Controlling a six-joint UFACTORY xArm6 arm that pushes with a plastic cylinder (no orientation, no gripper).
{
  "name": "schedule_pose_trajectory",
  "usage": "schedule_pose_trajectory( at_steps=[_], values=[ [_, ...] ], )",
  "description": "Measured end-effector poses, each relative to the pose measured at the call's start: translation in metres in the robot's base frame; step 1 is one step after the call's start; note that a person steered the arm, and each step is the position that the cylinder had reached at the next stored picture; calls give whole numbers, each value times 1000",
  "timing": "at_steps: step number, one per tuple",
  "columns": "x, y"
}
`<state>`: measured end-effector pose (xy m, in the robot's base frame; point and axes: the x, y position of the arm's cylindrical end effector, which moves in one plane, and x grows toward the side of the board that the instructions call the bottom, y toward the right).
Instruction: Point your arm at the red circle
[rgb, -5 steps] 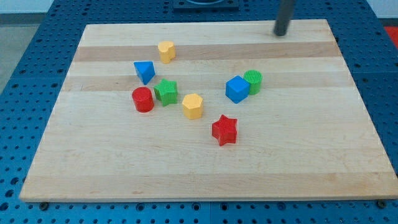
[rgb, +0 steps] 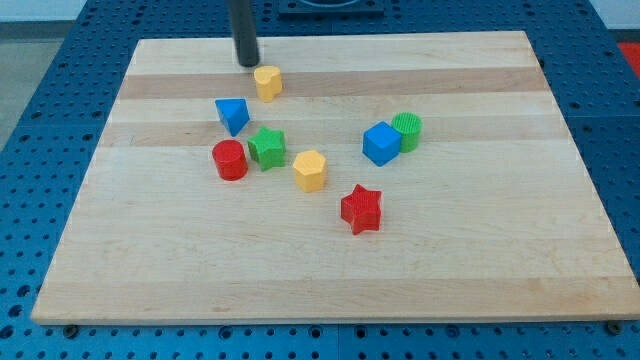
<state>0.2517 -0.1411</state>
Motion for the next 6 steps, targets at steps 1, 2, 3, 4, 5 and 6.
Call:
schedule_pose_trajectory(
  at_steps=[1, 2, 3, 4, 5, 6],
  values=[
    [24, -19],
    [41, -16],
    [44, 5],
    [45, 48],
    [57, 81],
    [70, 114]
  ],
)
